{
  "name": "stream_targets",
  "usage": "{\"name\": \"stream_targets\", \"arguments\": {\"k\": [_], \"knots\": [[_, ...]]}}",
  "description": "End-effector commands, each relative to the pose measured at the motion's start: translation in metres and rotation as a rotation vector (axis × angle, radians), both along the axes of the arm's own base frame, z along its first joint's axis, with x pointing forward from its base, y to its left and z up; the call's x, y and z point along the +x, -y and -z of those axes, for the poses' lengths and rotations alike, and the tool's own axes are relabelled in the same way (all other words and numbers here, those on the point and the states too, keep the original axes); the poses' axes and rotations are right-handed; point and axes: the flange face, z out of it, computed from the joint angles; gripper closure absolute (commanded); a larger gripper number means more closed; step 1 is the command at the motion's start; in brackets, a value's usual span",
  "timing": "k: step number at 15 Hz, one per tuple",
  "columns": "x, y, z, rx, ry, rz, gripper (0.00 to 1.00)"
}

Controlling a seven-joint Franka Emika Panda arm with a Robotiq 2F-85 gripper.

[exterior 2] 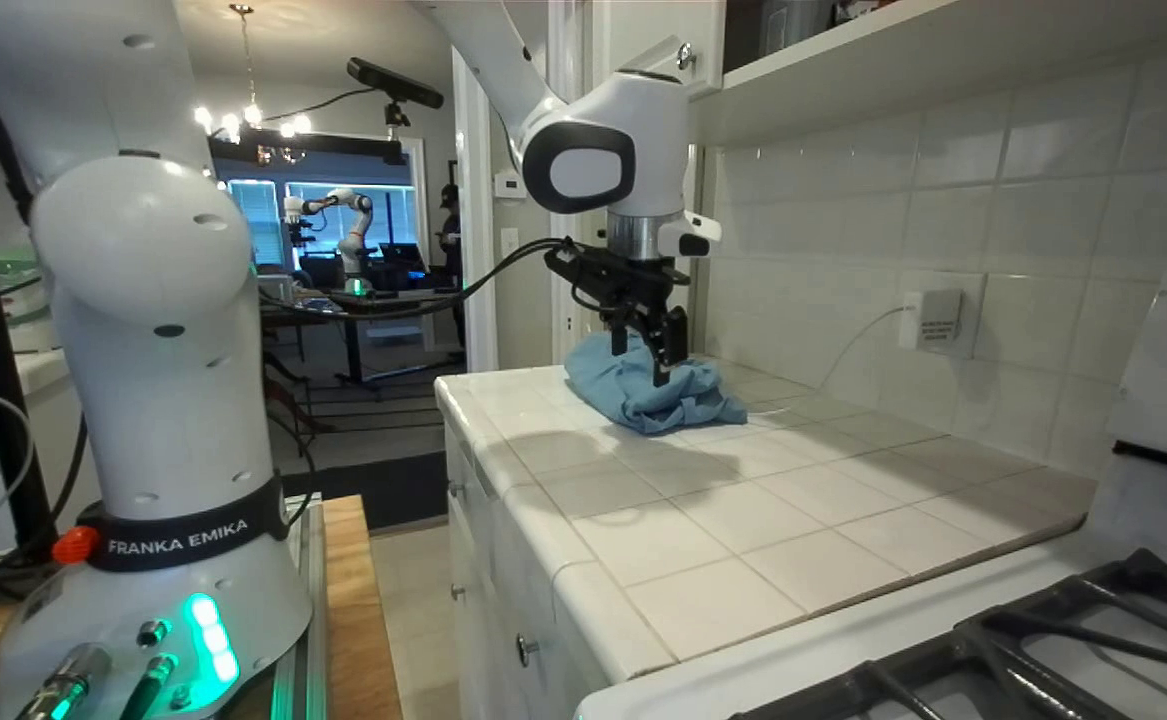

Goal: Fold the blue cloth

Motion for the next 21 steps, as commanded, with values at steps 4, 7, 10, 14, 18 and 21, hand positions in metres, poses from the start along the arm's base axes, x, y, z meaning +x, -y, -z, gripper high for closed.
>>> {"name": "stream_targets", "arguments": {"k": [4,7,10,14,18,21], "knots": [[0.004,-0.002,0.004,-0.003,-0.007,0.0,0.0],[0.008,-0.004,0.012,0.021,0.022,0.004,0.0],[0.013,-0.008,0.023,0.045,0.062,0.012,0.0],[0.02,-0.011,0.04,0.031,0.108,-0.007,0.0],[0.024,-0.017,0.059,0.043,0.106,-0.038,0.28],[0.027,-0.023,0.071,0.069,0.092,-0.058,0.49]]}}
